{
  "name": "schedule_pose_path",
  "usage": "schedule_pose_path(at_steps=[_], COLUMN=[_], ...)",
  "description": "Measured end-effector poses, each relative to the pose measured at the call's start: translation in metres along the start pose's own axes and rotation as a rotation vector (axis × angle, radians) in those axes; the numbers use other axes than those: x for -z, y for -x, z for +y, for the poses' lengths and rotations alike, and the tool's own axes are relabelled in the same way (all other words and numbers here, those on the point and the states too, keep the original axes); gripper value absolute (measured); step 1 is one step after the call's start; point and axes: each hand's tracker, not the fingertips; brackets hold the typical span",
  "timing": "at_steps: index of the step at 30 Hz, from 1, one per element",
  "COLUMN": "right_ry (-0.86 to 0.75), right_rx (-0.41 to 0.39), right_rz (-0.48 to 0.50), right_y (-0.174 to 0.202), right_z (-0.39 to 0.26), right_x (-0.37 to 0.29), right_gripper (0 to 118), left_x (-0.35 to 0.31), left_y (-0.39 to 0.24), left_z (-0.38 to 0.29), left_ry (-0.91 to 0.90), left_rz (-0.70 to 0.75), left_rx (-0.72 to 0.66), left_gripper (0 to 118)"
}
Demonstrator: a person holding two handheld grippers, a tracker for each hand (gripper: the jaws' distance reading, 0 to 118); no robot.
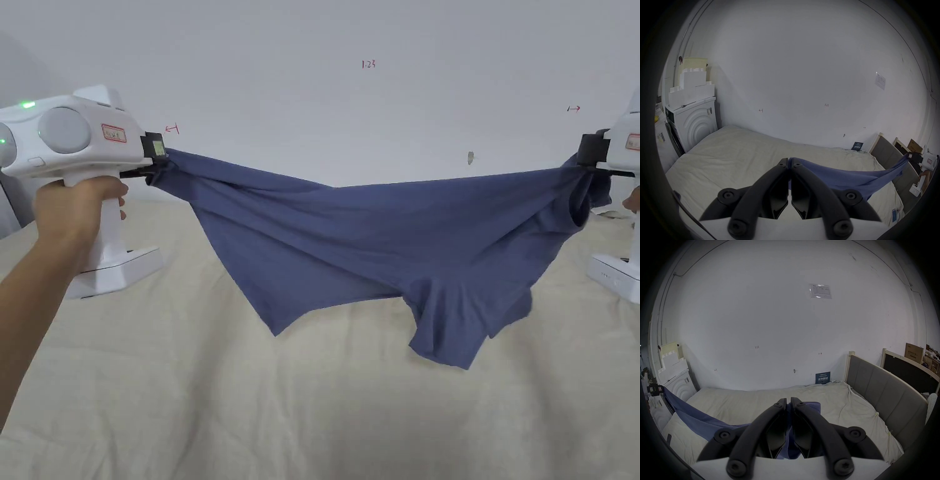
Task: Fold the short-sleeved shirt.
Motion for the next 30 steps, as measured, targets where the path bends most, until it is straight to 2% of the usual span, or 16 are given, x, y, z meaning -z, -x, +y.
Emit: schedule_pose_path(at_steps=[5, 12, 18, 21, 26, 30], right_ry=[0.060, 0.181, 0.281, 0.302, 0.369, 0.409], right_rx=[-0.012, -0.008, 0.035, 0.051, 0.030, 0.064], right_rz=[0.014, 0.015, 0.022, 0.032, 0.049, 0.047], right_y=[0.000, -0.001, -0.013, -0.018, -0.026, -0.031], right_z=[-0.035, -0.119, -0.195, -0.231, -0.284, -0.319], right_x=[0.009, 0.009, -0.006, -0.028, -0.076, -0.113], right_gripper=[4, 4, 4, 4, 4, 4], left_x=[0.005, 0.010, -0.005, -0.025, -0.053, -0.080], left_y=[0.013, 0.029, 0.047, 0.055, 0.073, 0.087], left_z=[-0.036, -0.117, -0.194, -0.235, -0.300, -0.341], left_ry=[0.047, 0.171, 0.273, 0.317, 0.414, 0.462], left_rz=[-0.001, 0.020, 0.021, 0.012, 0.023, 0.014], left_rx=[0.002, -0.008, -0.027, -0.038, -0.016, -0.035], left_gripper=[0, 0, 0, 0, 0, 0])
